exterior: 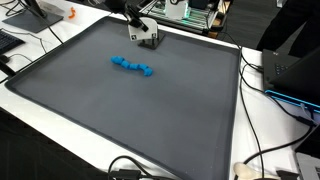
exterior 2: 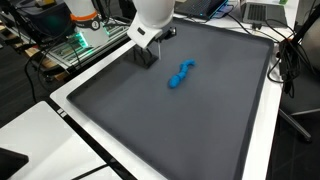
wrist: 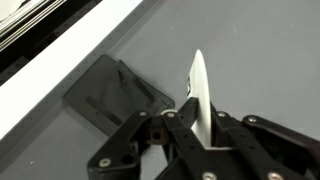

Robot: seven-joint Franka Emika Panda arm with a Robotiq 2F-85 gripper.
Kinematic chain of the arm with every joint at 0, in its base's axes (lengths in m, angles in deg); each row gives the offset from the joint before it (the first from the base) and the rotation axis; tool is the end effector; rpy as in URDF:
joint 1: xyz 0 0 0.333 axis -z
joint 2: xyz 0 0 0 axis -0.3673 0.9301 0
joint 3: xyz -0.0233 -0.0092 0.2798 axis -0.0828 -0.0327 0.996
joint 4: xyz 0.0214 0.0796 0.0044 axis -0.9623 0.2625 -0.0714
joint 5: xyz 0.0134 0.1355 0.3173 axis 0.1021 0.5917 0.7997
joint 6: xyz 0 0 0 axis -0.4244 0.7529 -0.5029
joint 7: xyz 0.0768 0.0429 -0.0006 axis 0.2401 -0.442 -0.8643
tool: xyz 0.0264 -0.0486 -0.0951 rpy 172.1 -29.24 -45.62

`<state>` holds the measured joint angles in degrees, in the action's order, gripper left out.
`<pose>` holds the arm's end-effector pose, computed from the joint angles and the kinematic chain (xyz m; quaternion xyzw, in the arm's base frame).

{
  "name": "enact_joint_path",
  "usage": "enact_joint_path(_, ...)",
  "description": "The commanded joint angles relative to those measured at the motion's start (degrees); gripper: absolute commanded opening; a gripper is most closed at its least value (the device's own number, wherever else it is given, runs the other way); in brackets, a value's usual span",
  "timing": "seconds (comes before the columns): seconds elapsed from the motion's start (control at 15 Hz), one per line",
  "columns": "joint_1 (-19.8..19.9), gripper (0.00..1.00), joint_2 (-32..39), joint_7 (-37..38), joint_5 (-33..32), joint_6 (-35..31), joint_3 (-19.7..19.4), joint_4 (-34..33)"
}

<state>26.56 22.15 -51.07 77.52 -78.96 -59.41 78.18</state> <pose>0.4741 -0.0500 0.2651 -0.8480 0.4033 0.3061 0.1566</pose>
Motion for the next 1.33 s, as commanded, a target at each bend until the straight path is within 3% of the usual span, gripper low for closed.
enact_joint_path(0.0,1.7,0.02,-1.0,0.6,4.2,0.8,-1.0,2.8)
enact_joint_path(0.87,3.4,0.02,-3.7,1.6,14.0,-2.4,-3.8,12.8)
enact_joint_path(1.27,3.5,0.02,-7.1,1.1,15.0,-8.0,-4.9,18.0)
